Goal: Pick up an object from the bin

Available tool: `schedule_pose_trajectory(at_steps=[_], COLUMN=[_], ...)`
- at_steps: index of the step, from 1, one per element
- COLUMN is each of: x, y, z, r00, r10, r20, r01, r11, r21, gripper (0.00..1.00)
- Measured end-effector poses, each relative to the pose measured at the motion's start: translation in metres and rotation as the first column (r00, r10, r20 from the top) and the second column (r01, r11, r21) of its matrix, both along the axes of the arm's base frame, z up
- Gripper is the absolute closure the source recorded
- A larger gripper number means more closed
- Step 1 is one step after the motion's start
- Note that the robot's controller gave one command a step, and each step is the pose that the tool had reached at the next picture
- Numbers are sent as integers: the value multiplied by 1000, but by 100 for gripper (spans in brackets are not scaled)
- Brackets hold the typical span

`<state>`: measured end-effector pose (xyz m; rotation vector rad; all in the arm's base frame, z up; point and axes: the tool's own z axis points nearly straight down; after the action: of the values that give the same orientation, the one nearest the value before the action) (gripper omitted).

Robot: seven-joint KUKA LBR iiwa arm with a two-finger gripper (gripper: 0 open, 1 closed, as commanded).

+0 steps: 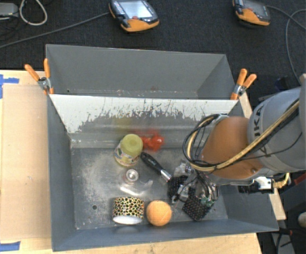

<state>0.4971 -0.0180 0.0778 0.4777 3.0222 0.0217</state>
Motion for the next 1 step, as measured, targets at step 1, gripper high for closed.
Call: schedule_pose_trajectory(at_steps=[1], x=[0], y=[0], z=[0], r00=[1000], r10=[-1], r20=[0], r01=[1], r11=[1000], r21=[0], gripper=[100])
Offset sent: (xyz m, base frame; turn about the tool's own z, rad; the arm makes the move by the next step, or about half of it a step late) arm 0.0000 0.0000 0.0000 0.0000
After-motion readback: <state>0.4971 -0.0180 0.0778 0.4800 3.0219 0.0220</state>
